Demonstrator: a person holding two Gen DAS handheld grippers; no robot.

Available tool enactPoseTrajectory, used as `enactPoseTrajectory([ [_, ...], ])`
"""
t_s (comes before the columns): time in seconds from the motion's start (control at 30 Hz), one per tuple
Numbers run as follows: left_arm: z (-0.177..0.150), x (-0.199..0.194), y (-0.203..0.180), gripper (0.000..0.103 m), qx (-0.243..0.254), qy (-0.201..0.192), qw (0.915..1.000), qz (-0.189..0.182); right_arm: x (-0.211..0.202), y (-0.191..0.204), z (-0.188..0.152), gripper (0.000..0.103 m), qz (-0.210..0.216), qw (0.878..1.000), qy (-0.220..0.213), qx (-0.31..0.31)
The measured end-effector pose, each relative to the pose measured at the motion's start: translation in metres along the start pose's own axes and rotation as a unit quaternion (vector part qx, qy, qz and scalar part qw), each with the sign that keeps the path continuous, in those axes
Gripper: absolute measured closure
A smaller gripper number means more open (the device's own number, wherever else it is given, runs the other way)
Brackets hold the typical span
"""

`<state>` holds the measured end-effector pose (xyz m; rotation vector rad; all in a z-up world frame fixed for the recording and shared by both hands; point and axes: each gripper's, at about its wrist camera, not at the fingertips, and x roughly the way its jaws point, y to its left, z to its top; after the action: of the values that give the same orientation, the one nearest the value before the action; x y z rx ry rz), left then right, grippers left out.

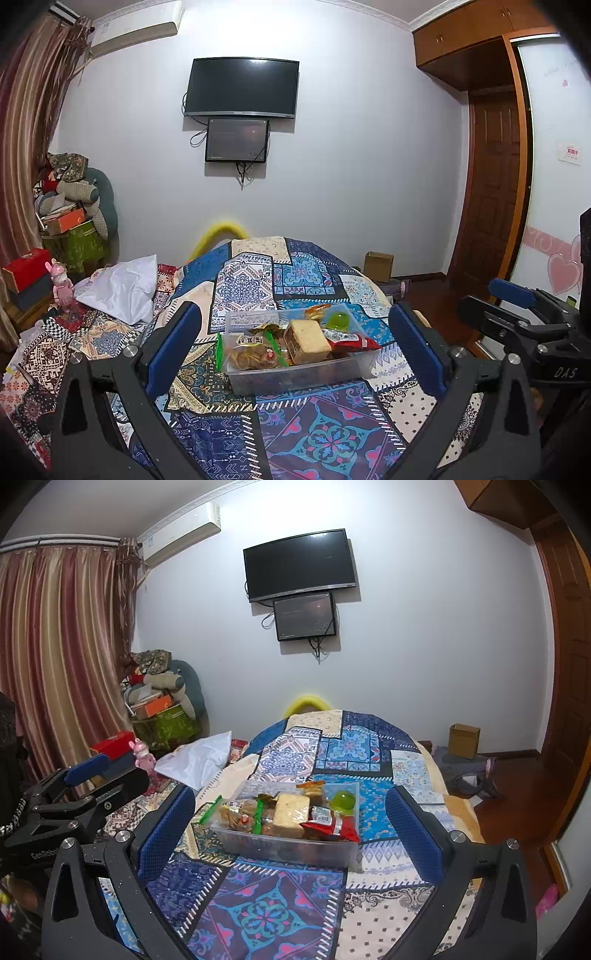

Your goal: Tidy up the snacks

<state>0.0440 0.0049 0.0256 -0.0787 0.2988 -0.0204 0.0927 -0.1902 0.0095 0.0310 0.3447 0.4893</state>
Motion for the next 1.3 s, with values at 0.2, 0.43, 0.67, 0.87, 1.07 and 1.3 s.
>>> enactPoseTrajectory([
  [0.2,0.0001,-0.0003,0.0002,0.001,0.001,0.000,1.0000,0.000,0.0000,0.0015,0.0003,0.000,-0.010,1.000,-0.001,-0.012],
  [0.43,-0.0003,0.0007,0.0001,0.001,0.002,0.003,1.0000,-0.003,0.0000,0.0015,0.0008,0.000,-0.011,1.000,0.000,-0.010],
  [0.67,-0.0013,0.0013,-0.0018,0.001,0.004,0.004,0.9999,-0.008,0.0009,-0.0005,0.0012,0.000,-0.012,1.000,0.000,-0.009],
  [0.87,-0.0021,0.0016,-0.0018,0.001,0.002,0.006,0.9999,-0.009,0.0011,-0.0020,0.0008,0.000,-0.014,1.000,0.000,-0.010],
  [1.07,-0.0026,0.0013,-0.0023,0.001,0.003,0.007,0.9999,-0.009,0.0010,-0.0029,0.0000,0.000,-0.014,1.000,0.000,-0.010],
  [1.3,-0.0055,0.0012,-0.0028,0.001,0.006,0.012,0.9998,-0.014,0.0018,-0.0030,-0.0011,0.000,-0.014,1.000,0.002,-0.011],
])
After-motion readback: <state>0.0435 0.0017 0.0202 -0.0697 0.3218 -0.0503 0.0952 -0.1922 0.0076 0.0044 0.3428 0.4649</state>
